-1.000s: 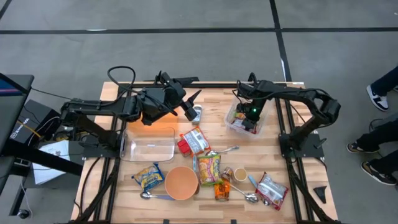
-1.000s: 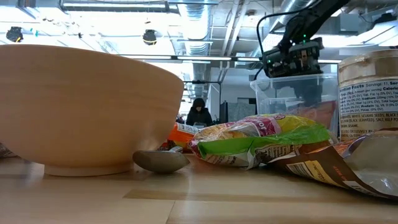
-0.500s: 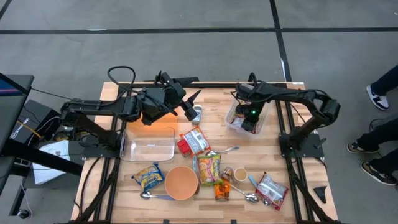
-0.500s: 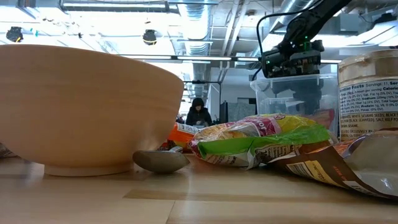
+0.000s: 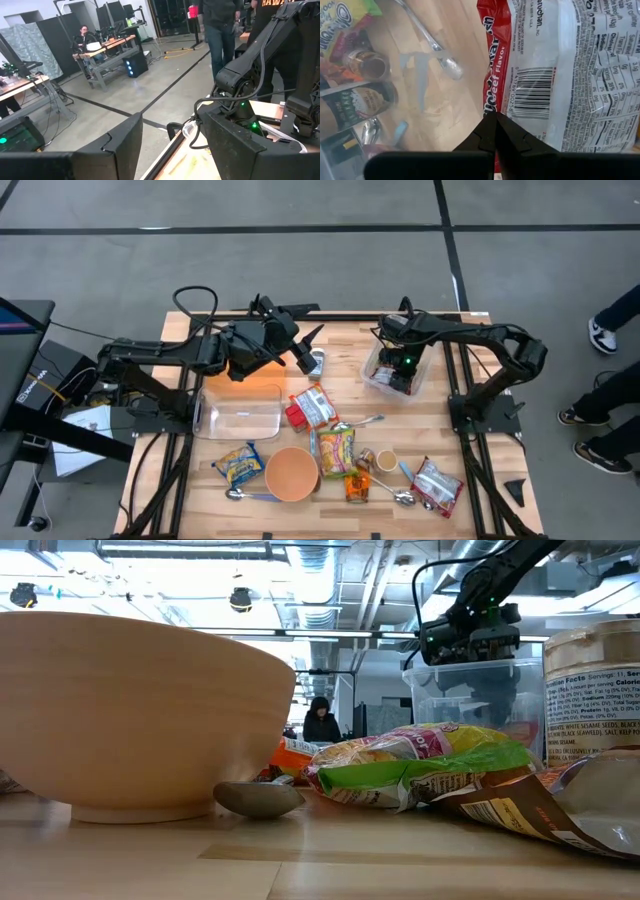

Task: Pick & Place Food Item
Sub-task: Put the top red noodle pack into the top transparent bin

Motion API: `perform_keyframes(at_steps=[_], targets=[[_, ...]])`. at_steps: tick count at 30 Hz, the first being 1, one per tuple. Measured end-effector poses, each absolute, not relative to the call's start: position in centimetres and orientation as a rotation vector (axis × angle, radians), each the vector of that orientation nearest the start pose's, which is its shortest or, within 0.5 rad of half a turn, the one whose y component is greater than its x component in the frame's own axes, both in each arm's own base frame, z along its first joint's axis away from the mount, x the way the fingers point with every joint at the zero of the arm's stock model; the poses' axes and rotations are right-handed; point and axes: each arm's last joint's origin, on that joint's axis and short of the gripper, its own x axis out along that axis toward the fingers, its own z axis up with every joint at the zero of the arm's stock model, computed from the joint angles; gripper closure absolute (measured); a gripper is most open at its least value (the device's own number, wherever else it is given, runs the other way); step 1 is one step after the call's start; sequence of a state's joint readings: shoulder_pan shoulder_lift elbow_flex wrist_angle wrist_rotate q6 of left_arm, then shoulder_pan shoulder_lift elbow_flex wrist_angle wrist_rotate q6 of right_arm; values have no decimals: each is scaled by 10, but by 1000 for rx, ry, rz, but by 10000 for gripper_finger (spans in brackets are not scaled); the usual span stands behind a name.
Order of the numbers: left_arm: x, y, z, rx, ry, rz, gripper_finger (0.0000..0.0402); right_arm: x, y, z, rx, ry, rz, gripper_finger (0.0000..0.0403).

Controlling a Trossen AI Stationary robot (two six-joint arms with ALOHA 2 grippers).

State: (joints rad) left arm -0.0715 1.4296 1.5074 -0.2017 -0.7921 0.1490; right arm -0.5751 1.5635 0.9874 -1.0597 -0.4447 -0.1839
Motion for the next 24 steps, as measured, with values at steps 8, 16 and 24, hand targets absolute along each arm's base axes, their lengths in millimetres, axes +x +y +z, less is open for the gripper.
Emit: perform_keyframes(at_steps=[8,16,24], targets=[[311,-2,433,174,161,710,198,214,-121,201,702,1352,87,403],[311,-4,433,170,158,702,198,217,-126,193,624,1404,1,403],[311,-4,433,170,158,706,198,228,-122,173,620,1482,53,403]])
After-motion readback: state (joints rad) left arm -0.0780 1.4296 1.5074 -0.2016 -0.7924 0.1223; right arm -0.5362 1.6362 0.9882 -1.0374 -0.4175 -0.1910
